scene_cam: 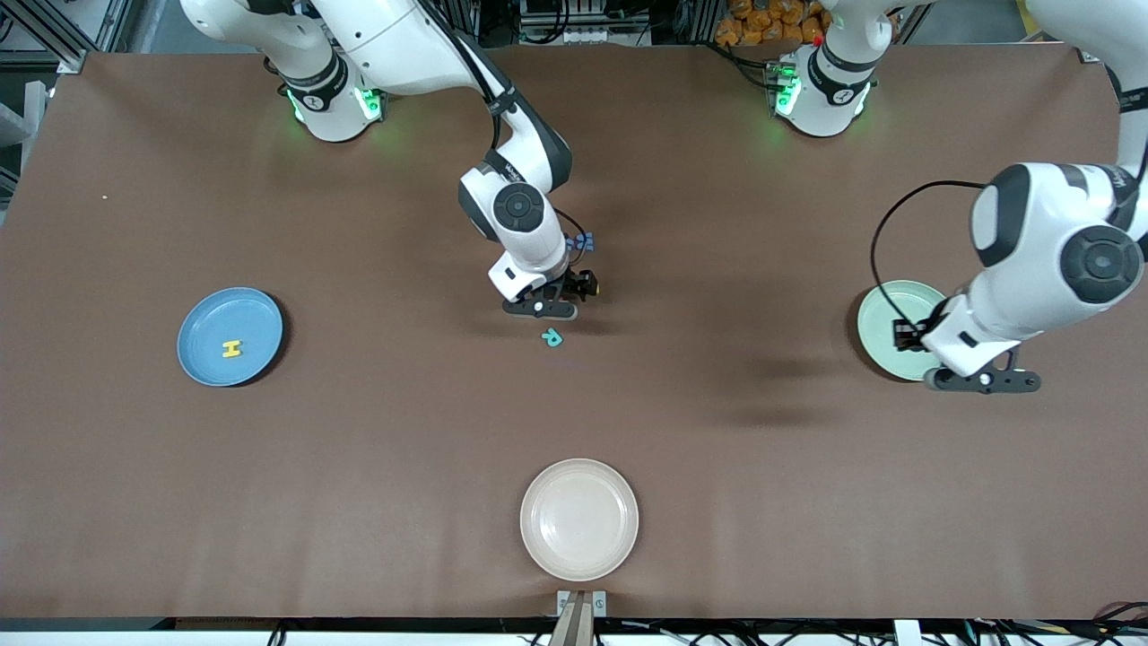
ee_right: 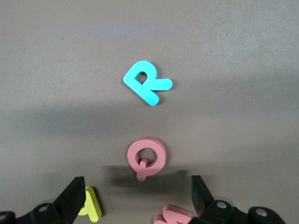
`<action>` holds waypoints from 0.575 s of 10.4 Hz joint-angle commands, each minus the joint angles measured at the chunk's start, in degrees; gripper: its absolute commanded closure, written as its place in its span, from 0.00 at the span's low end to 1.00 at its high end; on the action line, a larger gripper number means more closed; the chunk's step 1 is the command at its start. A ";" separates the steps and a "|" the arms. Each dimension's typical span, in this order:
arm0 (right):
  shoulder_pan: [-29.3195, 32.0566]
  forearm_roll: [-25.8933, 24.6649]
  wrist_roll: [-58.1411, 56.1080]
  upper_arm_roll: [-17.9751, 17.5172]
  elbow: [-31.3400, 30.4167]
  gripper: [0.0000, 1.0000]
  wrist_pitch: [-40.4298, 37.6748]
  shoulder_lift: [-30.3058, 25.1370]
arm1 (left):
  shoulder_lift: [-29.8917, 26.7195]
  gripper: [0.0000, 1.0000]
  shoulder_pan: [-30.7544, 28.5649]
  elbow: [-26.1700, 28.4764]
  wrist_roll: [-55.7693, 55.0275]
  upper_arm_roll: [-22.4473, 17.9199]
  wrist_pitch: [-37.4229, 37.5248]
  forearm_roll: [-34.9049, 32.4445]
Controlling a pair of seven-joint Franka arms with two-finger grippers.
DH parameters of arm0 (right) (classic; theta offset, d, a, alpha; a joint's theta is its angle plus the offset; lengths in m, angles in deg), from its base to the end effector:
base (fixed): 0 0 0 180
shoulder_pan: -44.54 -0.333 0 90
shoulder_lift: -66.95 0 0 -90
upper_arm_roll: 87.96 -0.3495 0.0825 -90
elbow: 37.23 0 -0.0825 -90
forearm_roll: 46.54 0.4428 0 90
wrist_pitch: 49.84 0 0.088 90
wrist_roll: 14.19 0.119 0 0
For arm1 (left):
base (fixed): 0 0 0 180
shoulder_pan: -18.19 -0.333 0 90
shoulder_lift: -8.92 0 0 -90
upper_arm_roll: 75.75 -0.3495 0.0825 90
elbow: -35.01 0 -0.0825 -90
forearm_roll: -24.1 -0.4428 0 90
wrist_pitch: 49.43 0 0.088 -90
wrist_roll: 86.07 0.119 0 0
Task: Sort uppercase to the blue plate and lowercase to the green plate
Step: 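Drop the blue a on green plate while the right gripper grasps pink Q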
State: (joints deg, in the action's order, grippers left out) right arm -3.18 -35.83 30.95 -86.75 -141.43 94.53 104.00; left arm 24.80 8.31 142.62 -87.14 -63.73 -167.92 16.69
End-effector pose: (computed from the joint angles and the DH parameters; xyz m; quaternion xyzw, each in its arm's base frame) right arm 0.4899 0.5170 0.1546 -0.9965 0.0601 0.0168 0.0547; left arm 0.6673 -0.0107 0.3486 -0.9981 0.0397 0.0390 0.0280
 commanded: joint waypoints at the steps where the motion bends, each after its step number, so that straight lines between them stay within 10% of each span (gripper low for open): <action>1: 0.00 -2.17 1.43 -0.07 0.14 0.02 0.39 0.21 | -2.25 1.00 -4.52 9.52 4.66 0.81 -8.75 1.34; 6: 0.09 -3.59 1.44 0.02 0.40 0.09 1.79 1.88 | 6.17 1.00 -6.99 10.87 5.02 0.63 -15.36 1.26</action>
State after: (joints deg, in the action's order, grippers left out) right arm -3.17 -37.89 30.96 -86.61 -141.44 95.03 104.81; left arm 27.94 2.30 153.53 -83.57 -63.68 -180.34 16.80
